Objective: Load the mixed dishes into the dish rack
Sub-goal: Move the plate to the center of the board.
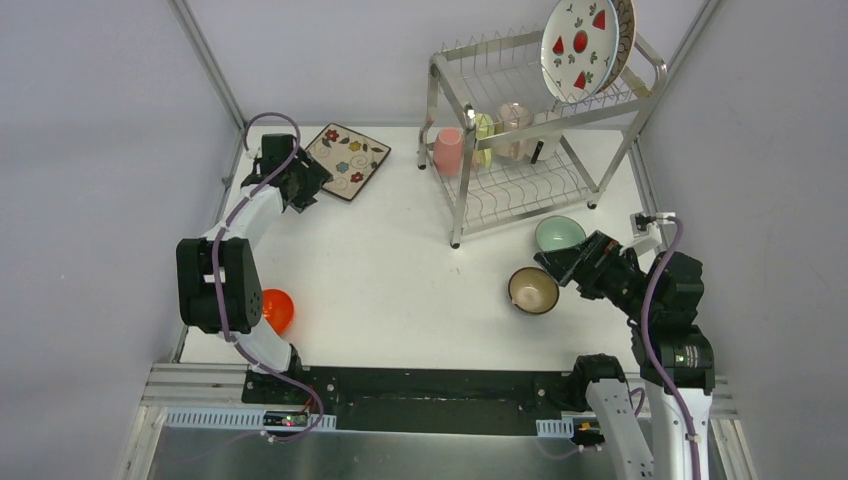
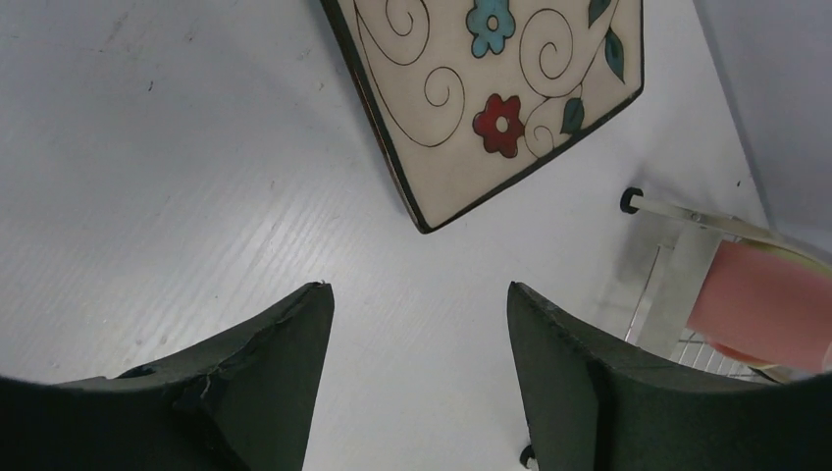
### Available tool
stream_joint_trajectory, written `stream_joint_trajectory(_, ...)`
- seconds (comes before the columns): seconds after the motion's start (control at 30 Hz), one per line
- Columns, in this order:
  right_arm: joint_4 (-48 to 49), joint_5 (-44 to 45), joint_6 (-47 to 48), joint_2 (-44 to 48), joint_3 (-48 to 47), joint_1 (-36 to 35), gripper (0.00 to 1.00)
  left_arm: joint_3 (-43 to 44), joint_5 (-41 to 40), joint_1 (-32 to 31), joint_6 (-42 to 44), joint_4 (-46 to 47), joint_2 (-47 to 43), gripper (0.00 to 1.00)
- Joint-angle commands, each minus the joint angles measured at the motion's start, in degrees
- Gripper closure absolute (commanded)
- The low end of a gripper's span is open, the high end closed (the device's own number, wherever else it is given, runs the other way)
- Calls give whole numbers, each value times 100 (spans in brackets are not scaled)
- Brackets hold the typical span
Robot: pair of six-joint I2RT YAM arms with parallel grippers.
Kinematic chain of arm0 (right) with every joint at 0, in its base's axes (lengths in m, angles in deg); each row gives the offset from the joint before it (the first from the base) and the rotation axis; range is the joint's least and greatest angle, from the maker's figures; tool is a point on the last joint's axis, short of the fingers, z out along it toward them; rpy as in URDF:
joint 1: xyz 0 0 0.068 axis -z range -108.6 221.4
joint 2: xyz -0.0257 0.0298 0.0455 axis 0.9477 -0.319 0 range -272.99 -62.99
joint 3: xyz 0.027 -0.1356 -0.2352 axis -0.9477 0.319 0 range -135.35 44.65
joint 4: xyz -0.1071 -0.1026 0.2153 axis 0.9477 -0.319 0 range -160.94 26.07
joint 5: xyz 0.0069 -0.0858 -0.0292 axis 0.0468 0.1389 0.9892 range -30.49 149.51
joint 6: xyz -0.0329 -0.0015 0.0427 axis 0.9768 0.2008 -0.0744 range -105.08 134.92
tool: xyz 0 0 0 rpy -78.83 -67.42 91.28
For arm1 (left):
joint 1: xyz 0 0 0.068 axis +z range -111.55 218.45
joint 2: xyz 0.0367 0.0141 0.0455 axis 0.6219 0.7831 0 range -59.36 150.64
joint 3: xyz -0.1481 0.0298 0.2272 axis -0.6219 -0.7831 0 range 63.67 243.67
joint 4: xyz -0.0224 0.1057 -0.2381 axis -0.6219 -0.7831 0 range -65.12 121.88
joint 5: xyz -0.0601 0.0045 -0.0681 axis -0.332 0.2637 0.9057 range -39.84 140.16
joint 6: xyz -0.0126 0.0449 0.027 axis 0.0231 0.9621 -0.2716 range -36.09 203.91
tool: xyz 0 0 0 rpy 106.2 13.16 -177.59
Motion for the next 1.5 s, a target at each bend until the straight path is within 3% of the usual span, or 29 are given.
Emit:
stream_joint_trajectory(0.0, -147, -160, -145, 62, -153, 9, 0, -451, 541, 273, -951, 1337, 224, 35)
stream_joint_trajectory(0.07, -168, -195, -172, 37, -172, 10, 0, -848, 753, 386, -1407, 2096, 367, 42)
stream_joint_trajectory(0.17, -255, -89, -154, 13, -249, 9, 0, -1134, 973, 409, -1799, 2754, 681, 45)
stream_joint_trajectory(0.53, -397, 192, -203, 117, -366, 9, 0, -1218, 1047, 425, -2072, 3964, 1705, 50)
stream_joint_trajectory(1.0, -772, 41, -276, 50, -453, 9, 0, -899, 1215, 425, -2202, 4092, 2389, 60)
stream_joint_trajectory(1.17, -1156, 606, -284, 113, -440, 9, 0, -913, 1382, 424, -2155, 4144, 2358, 75)
stream_joint_trajectory(1.47, -1156, 759, -837, 341, 34, 9, 0, -942, 1395, 425, -1824, 3651, 1848, 100)
